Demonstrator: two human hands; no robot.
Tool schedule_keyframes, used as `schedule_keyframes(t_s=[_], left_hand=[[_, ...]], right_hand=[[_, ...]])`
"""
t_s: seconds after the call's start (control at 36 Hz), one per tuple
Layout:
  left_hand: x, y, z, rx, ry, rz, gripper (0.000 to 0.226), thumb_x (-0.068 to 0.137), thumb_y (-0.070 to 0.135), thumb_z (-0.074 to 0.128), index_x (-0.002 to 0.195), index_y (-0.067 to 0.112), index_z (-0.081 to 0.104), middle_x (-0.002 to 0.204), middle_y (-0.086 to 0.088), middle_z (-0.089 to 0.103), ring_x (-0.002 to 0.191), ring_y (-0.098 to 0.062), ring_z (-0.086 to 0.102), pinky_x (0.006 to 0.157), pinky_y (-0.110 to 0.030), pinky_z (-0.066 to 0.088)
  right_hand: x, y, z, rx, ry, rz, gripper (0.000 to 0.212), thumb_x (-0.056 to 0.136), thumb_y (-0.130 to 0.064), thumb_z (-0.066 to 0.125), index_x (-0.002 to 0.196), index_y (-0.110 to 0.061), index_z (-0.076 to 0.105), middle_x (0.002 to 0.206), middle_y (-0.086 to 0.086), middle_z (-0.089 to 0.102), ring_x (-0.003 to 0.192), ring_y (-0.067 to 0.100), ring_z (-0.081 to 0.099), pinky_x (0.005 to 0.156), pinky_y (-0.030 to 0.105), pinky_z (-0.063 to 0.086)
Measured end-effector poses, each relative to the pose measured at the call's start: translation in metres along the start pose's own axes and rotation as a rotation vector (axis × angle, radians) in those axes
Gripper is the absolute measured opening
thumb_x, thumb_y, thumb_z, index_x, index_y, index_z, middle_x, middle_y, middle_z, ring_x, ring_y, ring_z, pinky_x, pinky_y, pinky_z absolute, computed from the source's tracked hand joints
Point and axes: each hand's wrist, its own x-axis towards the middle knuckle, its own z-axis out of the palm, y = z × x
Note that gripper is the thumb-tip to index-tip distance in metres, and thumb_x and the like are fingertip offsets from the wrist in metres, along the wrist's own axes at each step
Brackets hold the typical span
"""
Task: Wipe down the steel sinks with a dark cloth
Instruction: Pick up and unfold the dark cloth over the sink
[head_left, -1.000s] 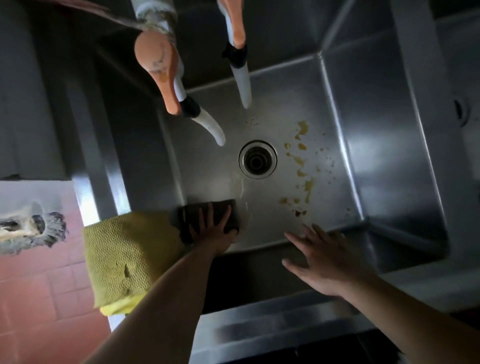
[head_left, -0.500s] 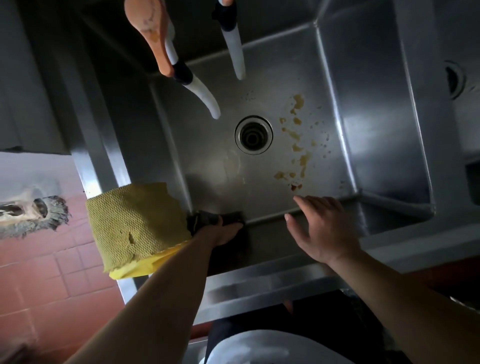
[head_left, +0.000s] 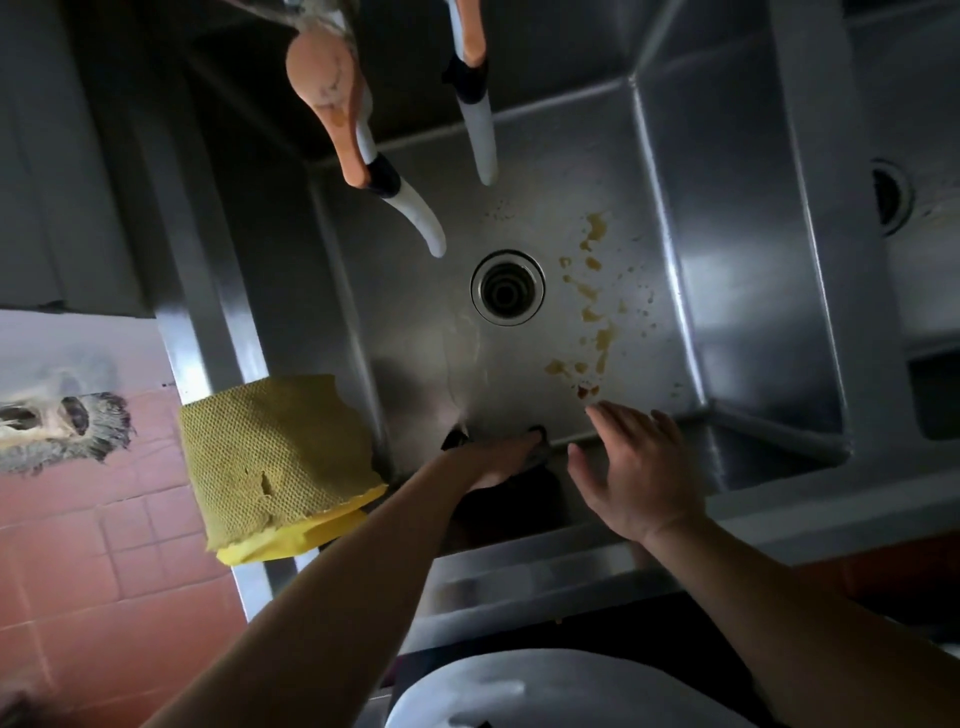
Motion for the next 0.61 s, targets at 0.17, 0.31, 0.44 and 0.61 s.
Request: schedule_keyframes(t_s=[0.17, 0.31, 0.44, 0.61], left_hand=[[-0.021, -0.001, -0.011, -0.188, 0.106, 0.115, 0.055, 0.100, 0.052, 0.042, 0.142, 0.017, 0.049, 0.151, -0.008, 0.044, 0.139, -0.023, 0.040, 0.109, -0.025, 0.026], [-0.041, 0.005, -0.018, -0.028, 0.247, 0.013, 0.068, 0.096, 0.064, 0.036, 0.132, 0.010, 0.057, 0.138, -0.017, 0.054, 0.123, -0.031, 0.051, 0.090, -0.028, 0.030], [-0.074, 0.007, -0.030, -0.321, 0.270, 0.094, 0.058, 0.097, 0.061, 0.039, 0.116, 0.011, 0.062, 0.121, -0.023, 0.066, 0.098, -0.031, 0.066, 0.086, -0.033, 0.049], [-0.133, 0.029, -0.038, -0.639, 0.192, 0.311, 0.057, 0.101, 0.055, 0.037, 0.096, 0.016, 0.078, 0.096, -0.006, 0.077, 0.087, -0.018, 0.073, 0.072, -0.027, 0.056]], right_hand=[[0.000, -0.002, -0.005, 0.006, -0.043, -0.003, 0.061, 0.090, -0.050, 0.038, 0.128, -0.009, 0.062, 0.125, 0.010, 0.067, 0.111, 0.030, 0.064, 0.099, 0.046, 0.046], [0.002, -0.003, -0.006, 0.014, -0.085, -0.010, 0.054, 0.089, -0.045, 0.048, 0.130, -0.011, 0.058, 0.127, 0.010, 0.065, 0.111, 0.032, 0.061, 0.095, 0.043, 0.046], [0.007, 0.002, -0.008, 0.180, -0.225, 0.003, 0.061, 0.090, -0.049, 0.054, 0.141, -0.017, 0.047, 0.143, 0.006, 0.051, 0.125, 0.030, 0.052, 0.103, 0.045, 0.042], [0.022, 0.025, -0.037, 0.885, -0.353, 0.020, 0.077, 0.082, -0.023, 0.078, 0.148, -0.023, 0.039, 0.142, -0.004, 0.051, 0.129, 0.012, 0.048, 0.110, 0.033, 0.037]])
